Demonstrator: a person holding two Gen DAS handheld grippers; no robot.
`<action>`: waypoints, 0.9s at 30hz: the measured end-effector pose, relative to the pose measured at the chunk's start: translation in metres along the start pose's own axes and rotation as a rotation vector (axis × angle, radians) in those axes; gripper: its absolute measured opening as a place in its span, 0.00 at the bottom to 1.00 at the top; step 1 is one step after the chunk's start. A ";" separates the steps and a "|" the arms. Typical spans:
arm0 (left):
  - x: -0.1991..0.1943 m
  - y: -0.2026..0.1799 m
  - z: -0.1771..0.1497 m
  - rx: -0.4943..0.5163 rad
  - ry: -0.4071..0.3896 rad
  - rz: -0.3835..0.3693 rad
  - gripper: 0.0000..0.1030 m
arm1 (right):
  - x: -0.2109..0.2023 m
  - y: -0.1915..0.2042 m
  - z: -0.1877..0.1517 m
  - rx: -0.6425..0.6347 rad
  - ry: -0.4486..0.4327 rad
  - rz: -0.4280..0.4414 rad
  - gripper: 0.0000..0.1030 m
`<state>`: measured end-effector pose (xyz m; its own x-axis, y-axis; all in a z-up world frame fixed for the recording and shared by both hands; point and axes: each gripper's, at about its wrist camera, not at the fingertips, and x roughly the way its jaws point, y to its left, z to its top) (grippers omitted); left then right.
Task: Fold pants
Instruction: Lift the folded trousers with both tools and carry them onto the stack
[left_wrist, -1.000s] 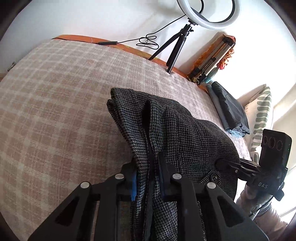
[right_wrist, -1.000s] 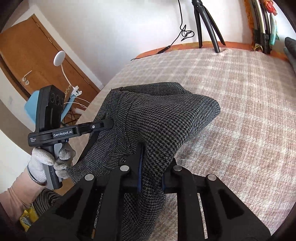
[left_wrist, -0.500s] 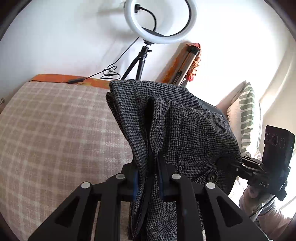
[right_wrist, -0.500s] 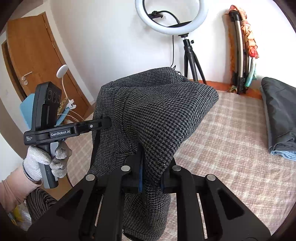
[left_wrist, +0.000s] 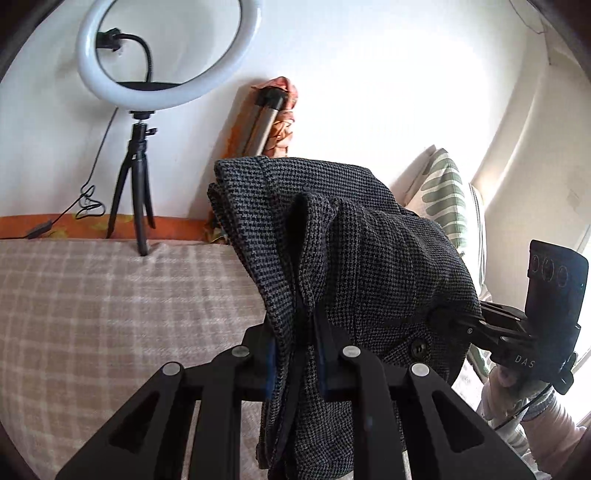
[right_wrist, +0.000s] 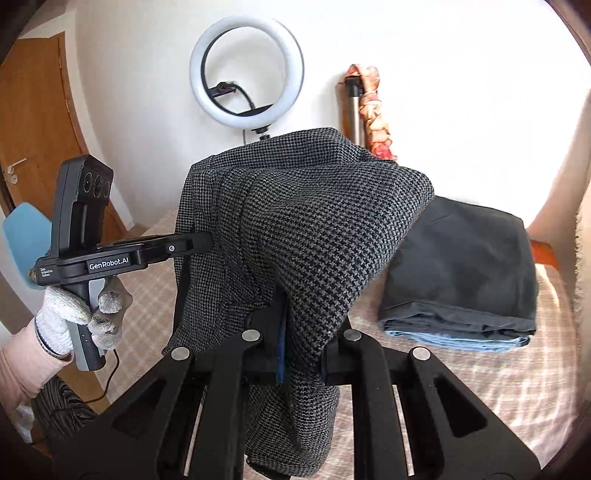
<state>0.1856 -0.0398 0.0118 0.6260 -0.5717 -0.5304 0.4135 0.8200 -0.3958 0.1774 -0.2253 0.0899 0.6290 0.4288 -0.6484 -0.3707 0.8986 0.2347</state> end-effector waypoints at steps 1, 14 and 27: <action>0.008 -0.007 0.004 0.009 0.000 -0.007 0.13 | -0.004 -0.009 0.002 0.002 -0.004 -0.014 0.13; 0.119 -0.073 0.071 0.095 -0.008 -0.059 0.13 | -0.013 -0.129 0.053 0.001 0.000 -0.149 0.13; 0.222 -0.072 0.099 0.063 0.035 -0.013 0.13 | 0.075 -0.221 0.068 0.014 0.094 -0.164 0.13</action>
<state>0.3602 -0.2232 -0.0038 0.5974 -0.5817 -0.5521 0.4627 0.8123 -0.3551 0.3531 -0.3856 0.0385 0.6132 0.2662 -0.7438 -0.2580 0.9574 0.1299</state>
